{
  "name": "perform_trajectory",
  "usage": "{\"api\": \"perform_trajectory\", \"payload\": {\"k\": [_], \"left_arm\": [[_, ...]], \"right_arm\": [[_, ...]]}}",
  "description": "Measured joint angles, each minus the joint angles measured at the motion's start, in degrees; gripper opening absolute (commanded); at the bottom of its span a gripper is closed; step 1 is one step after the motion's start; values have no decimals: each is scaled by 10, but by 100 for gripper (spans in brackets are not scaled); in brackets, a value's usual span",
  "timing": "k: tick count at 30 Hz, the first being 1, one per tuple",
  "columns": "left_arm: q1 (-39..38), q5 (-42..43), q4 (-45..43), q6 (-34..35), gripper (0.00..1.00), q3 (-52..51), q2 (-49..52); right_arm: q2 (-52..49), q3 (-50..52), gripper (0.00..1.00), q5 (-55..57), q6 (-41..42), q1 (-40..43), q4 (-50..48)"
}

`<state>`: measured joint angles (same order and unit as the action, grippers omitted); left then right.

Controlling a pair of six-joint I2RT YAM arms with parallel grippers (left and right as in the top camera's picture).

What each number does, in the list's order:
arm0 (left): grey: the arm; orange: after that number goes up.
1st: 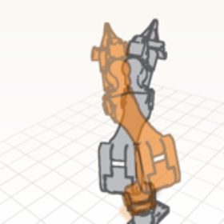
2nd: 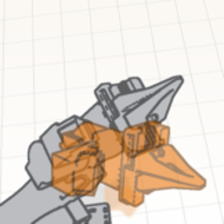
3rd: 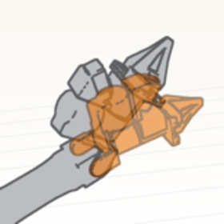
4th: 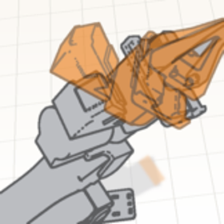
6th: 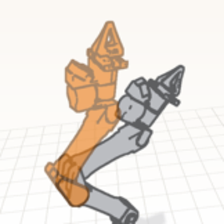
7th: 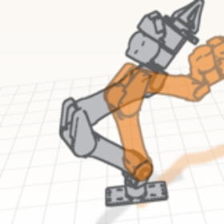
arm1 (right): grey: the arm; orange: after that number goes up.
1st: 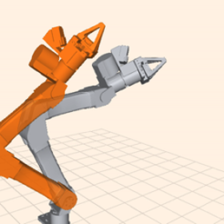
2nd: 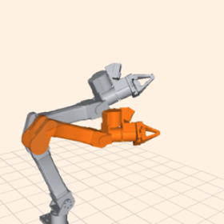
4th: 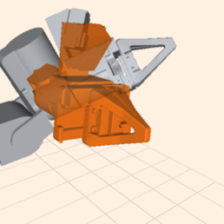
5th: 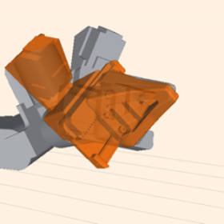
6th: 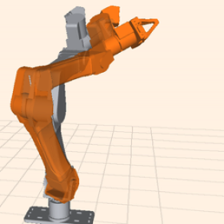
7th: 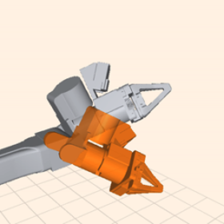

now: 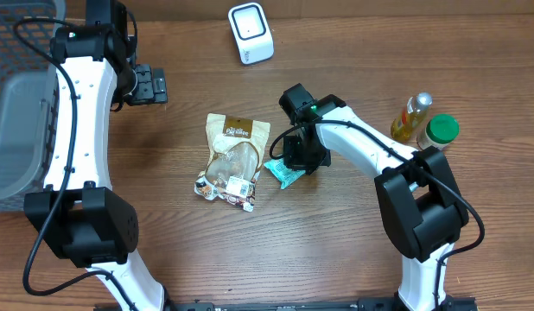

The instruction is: Scan the item barcode

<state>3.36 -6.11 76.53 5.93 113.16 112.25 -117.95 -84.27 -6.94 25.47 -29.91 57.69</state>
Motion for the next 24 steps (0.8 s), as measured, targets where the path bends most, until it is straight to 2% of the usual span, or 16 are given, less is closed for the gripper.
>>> {"api": "perform_trajectory", "payload": {"k": [7, 11, 17, 24], "left_arm": [[0, 0, 0, 0, 99, 0, 0], [0, 0, 0, 0, 99, 0, 0], [0, 0, 0, 0, 100, 0, 0], [0, 0, 0, 0, 99, 0, 0]], "right_arm": [[-13, -91, 17, -11, -1, 8, 99], [-12, -147, 17, -4, -2, 14, 106], [-13, -147, 24, 35, -4, 14, 101], [-13, -107, 25, 49, -2, 14, 56]]}}
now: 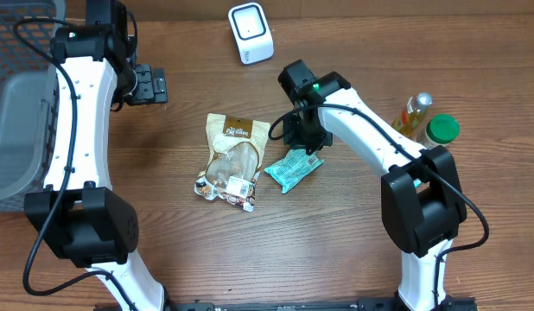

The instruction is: Scan the item barcode

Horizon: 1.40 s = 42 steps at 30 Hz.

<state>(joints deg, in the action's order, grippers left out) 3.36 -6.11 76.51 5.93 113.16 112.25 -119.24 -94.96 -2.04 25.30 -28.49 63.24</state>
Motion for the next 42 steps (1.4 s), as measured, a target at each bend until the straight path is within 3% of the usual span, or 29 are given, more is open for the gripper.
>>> {"api": "perform_trajectory", "payload": {"k": [9, 14, 21, 24, 29, 42], "left_arm": [[0, 0, 0, 0, 100, 0, 0], [0, 0, 0, 0, 99, 0, 0], [0, 0, 0, 0, 100, 0, 0], [0, 0, 0, 0, 100, 0, 0], [0, 0, 0, 0, 100, 0, 0], [0, 0, 0, 0, 100, 0, 0]], "right_arm": [[0, 89, 24, -18, 2, 0, -103], [1, 90, 24, -24, 2, 2, -111], [-4, -48, 25, -27, 0, 14, 41], [1, -101, 16, -30, -2, 15, 116], [2, -86, 5, -31, 0, 10, 182], [1, 63, 5, -71, 0, -57, 98]]}}
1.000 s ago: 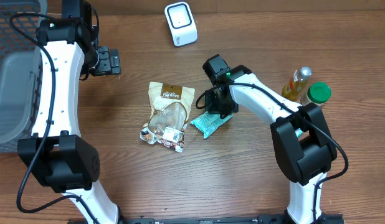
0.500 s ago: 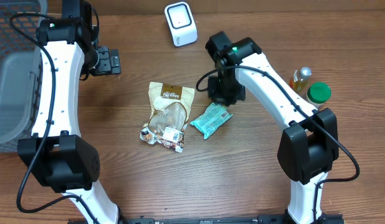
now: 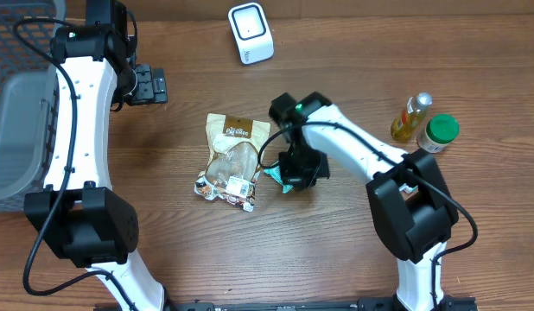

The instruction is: Scan the item barcode

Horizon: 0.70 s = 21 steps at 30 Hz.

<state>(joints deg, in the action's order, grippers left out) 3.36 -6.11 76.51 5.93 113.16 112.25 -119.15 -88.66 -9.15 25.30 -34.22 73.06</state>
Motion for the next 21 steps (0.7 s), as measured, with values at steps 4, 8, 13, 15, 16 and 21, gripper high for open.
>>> {"api": "perform_trajectory", "payload": {"k": [4, 8, 13, 15, 16, 21], "left_arm": [[0, 0, 0, 0, 100, 0, 0], [0, 0, 0, 0, 100, 0, 0], [0, 0, 0, 0, 100, 0, 0], [0, 0, 0, 0, 100, 0, 0], [0, 0, 0, 0, 100, 0, 0], [0, 0, 0, 0, 100, 0, 0]], "right_arm": [[-1, 7, 8, -31, 0, -23, -52], [-1, 7, 9, -40, 0, -29, -136], [-1, 5, 9, -50, 0, -5, -171], [-1, -2, 9, -60, 0, 7, -153], [-1, -9, 9, -66, 0, 17, -136], [-1, -21, 9, -85, -2, 47, -40]]}}
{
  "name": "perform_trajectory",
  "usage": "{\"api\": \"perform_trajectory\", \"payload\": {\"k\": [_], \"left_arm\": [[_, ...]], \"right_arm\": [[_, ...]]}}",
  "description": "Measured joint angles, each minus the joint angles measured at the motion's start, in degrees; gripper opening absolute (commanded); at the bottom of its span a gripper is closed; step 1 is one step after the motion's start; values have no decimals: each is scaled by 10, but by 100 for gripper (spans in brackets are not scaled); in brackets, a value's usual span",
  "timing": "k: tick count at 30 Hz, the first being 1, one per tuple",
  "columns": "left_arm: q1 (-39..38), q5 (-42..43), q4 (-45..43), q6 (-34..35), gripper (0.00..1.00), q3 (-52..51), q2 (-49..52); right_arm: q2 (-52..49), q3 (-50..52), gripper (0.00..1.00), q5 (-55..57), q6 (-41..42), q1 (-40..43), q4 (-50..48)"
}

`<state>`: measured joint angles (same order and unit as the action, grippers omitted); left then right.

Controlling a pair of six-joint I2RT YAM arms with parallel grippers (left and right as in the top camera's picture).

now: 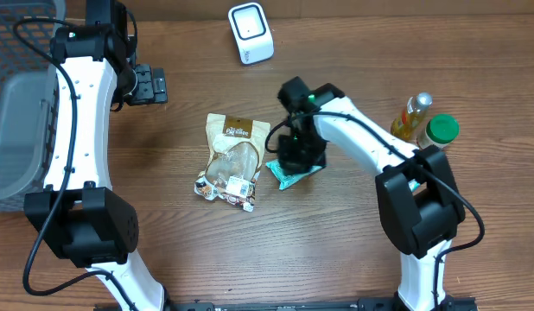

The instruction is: Scan the item barcode

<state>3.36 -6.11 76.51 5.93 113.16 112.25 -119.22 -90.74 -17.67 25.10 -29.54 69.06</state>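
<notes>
A small teal packet (289, 178) lies on the table, mostly covered by my right gripper (300, 155), which sits directly over it; whether its fingers are closed on the packet is hidden from above. A tan snack pouch (233, 160) with a white barcode label lies flat just left of the packet. The white barcode scanner (251, 33) stands at the back centre. My left gripper (156, 85) hovers at the back left, away from every item, with nothing held.
A grey wire basket (16, 104) fills the far left edge. A yellow oil bottle (410, 118) and a green-lidded jar (439, 132) stand at the right, close to the right arm's elbow.
My right gripper has shifted slightly back and to the right over the teal packet, which shows a little more at its lower left. The left arm is unchanged.
My right gripper first sat on the teal packet. Then it stood behind the packet, which lay fully uncovered. After that it was down on the packet again, and it stays over it now. The pouch, scanner and left arm kept their places.
</notes>
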Motion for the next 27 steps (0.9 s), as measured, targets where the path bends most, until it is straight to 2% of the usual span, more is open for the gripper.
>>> {"api": "perform_trajectory", "payload": {"k": [4, 8, 20, 27], "left_arm": [[0, 0, 0, 0, 100, 0, 0], [0, 0, 0, 0, 100, 0, 0], [0, 0, 0, 0, 100, 0, 0], [0, 0, 0, 0, 100, 0, 0]], "right_arm": [[0, 0, 10, -4, -25, 1, 73], [0, 1, 9, -4, -41, -7, 80], [0, 77, 9, 1, -48, -40, -40], [0, 79, 10, 14, -49, -37, -198]]}}
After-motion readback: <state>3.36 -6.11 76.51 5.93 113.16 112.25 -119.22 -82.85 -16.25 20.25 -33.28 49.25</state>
